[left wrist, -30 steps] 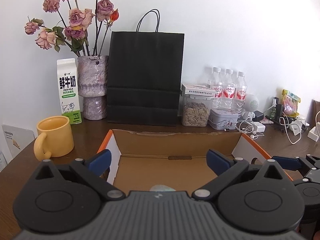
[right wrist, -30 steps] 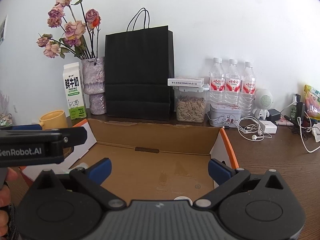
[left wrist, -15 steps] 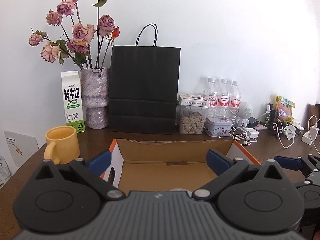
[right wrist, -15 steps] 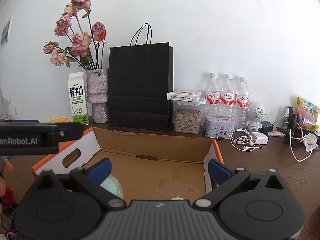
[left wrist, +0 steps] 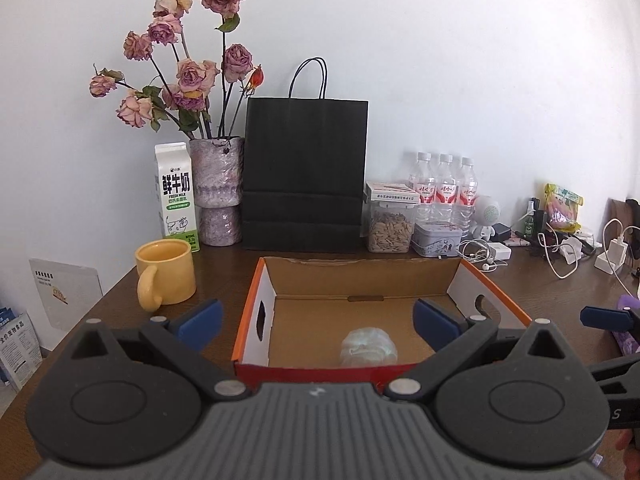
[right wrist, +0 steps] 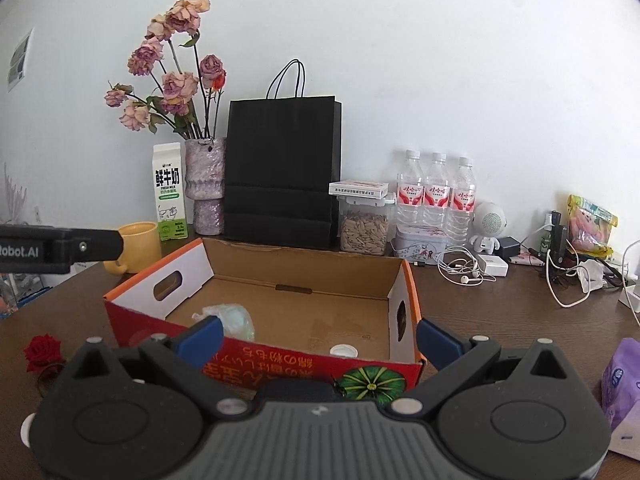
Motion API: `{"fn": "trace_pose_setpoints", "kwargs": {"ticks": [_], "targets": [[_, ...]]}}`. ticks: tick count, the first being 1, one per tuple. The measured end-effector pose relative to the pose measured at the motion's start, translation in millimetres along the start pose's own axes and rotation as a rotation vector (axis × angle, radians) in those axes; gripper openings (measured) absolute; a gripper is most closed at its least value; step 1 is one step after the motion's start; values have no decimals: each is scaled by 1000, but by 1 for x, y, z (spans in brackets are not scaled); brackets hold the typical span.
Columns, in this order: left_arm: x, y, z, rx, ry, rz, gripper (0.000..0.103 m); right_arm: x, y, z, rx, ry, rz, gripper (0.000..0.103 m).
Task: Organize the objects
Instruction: 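Move the left gripper to the red rose while the right approaches the navy pouch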
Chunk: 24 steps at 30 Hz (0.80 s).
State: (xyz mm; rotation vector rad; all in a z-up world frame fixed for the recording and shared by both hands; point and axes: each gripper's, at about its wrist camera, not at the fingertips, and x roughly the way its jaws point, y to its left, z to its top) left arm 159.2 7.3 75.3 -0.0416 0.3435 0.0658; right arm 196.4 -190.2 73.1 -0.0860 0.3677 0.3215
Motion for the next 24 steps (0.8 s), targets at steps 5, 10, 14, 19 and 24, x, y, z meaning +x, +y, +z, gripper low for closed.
{"fn": "trace_pose_setpoints", "kwargs": {"ticks": [5, 10, 14, 19, 24], "targets": [[-19, 11, -13, -9, 22, 13, 103, -22, -1, -12, -1, 11, -4, 103], [-34, 25, -26, -16, 49, 28, 103, -39, -3, -29, 4, 33, -12, 103], [-45, 38, -38, -20, 66, 42, 103, -48, -6, -41, 8, 59, -20, 103], [-57, 55, -50, -33, 86, 70, 103, -55, -9, -53, 9, 83, -24, 103], [-64, 68, -58, -34, 93, 98, 103, -48, -7, -56, 0, 108, -19, 103]]}}
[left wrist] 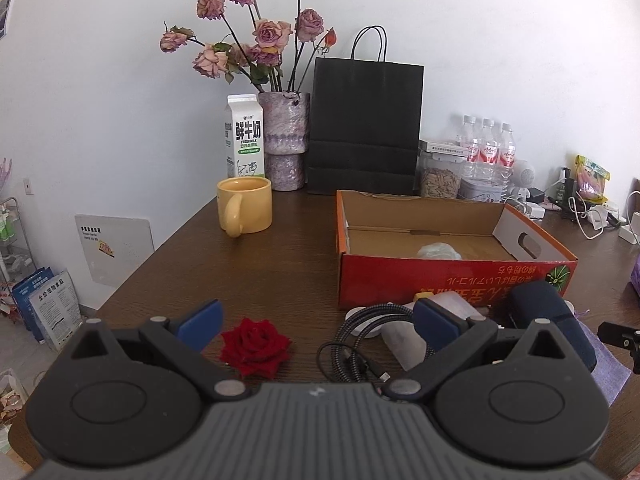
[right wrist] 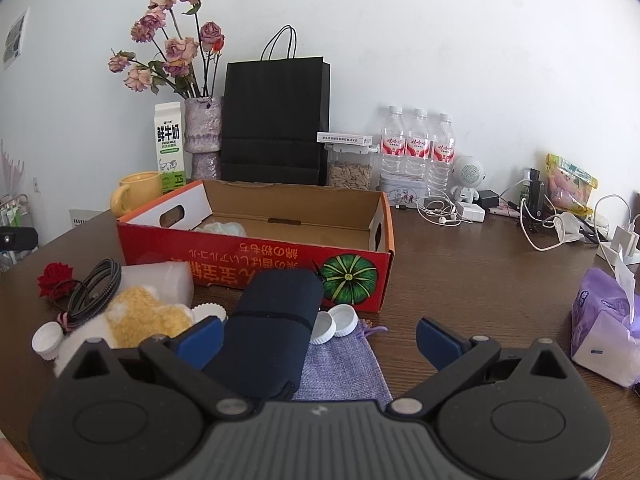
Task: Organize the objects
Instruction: 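Move the left gripper to the red rose while the right approaches the navy pouch, then grasp the red rose with the left gripper while the right grasps the navy pouch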
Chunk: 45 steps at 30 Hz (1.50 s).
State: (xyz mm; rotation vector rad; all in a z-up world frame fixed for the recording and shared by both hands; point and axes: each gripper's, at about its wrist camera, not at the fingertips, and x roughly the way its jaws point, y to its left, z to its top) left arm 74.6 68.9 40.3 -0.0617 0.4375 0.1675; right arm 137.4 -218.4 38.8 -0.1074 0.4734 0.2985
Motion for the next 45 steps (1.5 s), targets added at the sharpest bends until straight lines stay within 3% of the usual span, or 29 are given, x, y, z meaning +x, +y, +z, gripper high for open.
{"fn": "trace_pose_setpoints", "kwargs": {"ticks": [10, 20, 33, 35, 39, 42, 45], "targets": [[12, 26, -9, -27, 42, 56, 103, 43, 21, 4, -61, 71, -19, 103], [51, 63, -19, -76, 111, 139, 103, 73, 36, 5, -82, 111, -40, 102], [101, 60, -22, -69, 177, 113, 102, 86, 43, 7, -86, 129, -59, 99], [105, 59, -22, -75, 183, 82, 95, 87, 43, 6, -76, 132, -55, 95], [108, 59, -24, -89, 199, 25, 55, 89, 46, 5, -61, 134, -38, 82], [107, 58, -26, -92, 191, 16, 44, 89, 48, 5, -52, 135, -22, 75], [106, 58, -25, -96, 182, 15, 42, 88, 47, 5, -41, 132, -23, 73]]}}
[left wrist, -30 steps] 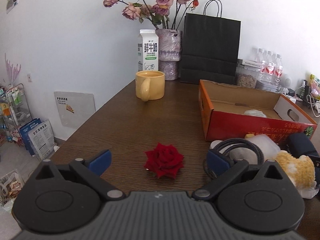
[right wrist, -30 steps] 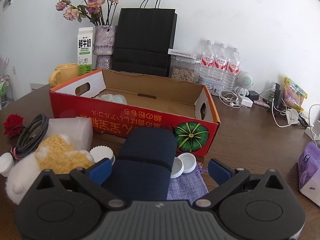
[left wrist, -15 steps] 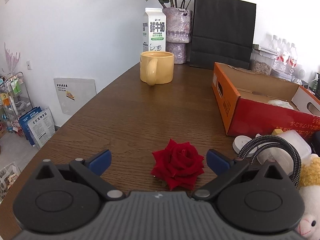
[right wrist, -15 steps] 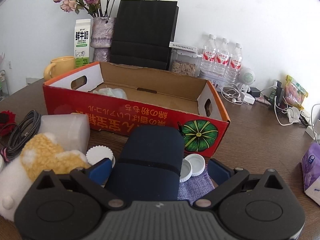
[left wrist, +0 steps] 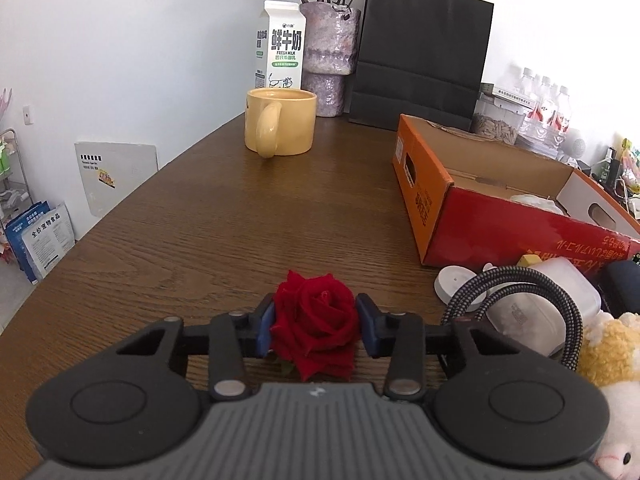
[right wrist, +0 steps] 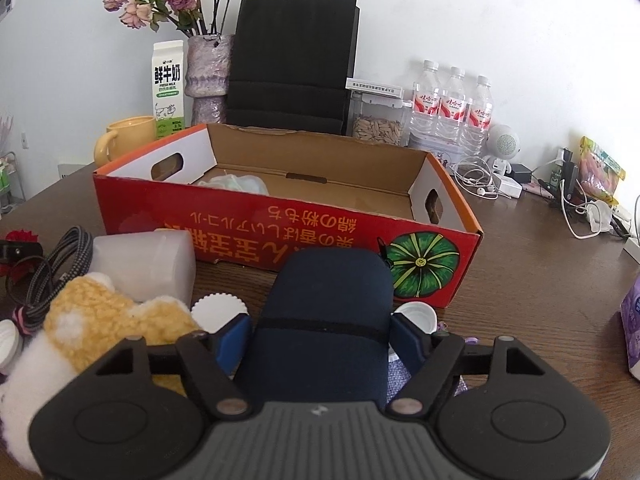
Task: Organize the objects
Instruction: 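Grasp the red rose with the left gripper while the right grasps the navy pouch, then lower the rose and navy pouch into the box and open both grippers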
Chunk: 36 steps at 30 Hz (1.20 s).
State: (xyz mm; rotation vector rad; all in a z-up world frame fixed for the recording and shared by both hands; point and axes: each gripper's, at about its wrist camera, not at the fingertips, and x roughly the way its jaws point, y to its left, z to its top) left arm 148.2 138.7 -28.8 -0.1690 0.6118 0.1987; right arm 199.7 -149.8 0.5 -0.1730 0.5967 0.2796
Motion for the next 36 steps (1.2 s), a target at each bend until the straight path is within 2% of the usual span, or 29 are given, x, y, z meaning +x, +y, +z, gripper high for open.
{"fn": "trace_pose_setpoints", "kwargs": {"ticks": [6, 18, 27, 36], "targets": [[-5, -3, 0, 4, -21, 1, 39, -6, -2, 0, 12, -23, 14, 65], [-38, -28, 21, 30, -125, -57, 39, -31, -6, 11, 19, -91, 57, 64], [-43, -75, 56, 86, -199, -130, 39, -43, -19, 38, 15, -167, 69, 64], [-20, -124, 90, 131, -237, -182, 39, -21, -29, 80, 10, -232, 101, 64]]}}
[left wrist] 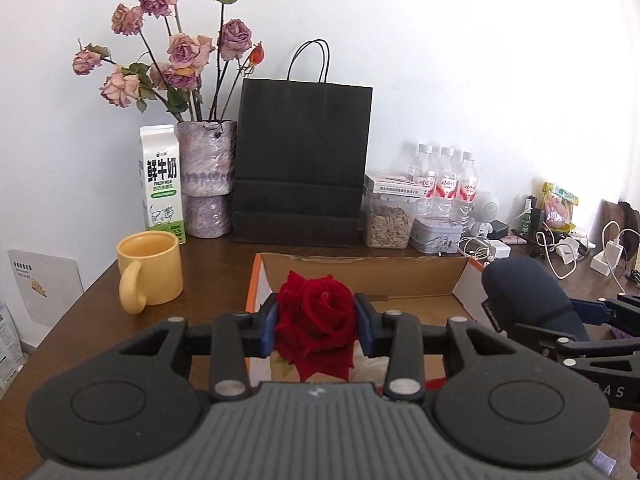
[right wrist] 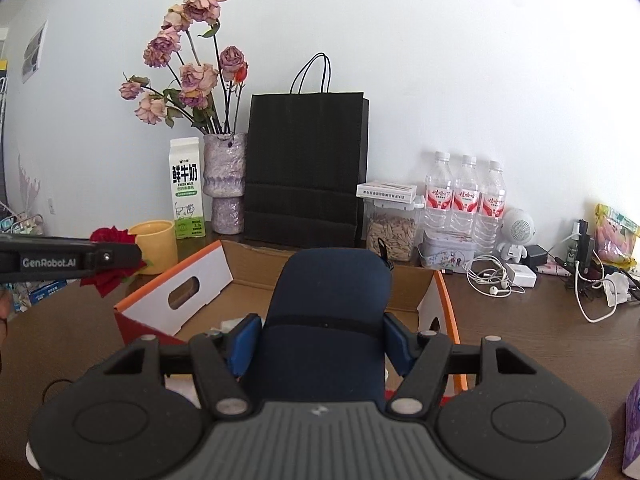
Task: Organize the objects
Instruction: 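Lower the rose and navy pouch into the box and open both grippers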
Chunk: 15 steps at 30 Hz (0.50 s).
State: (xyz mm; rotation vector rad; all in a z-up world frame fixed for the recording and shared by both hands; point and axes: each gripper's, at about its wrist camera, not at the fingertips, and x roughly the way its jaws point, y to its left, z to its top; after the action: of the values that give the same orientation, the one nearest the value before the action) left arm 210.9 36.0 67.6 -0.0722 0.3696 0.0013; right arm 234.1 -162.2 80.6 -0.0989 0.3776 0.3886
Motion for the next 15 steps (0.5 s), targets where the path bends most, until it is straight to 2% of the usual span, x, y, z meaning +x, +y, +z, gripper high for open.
{"fn": "trace_pose_setpoints", "kwargs": {"ticks": [7, 15], "targets": [[39, -16, 17, 30, 11, 4, 39, 41, -7, 21, 28, -14, 31, 64], [85, -16, 28, -1, 43, 15, 39, 102, -8, 30, 31, 68, 63, 64]]}}
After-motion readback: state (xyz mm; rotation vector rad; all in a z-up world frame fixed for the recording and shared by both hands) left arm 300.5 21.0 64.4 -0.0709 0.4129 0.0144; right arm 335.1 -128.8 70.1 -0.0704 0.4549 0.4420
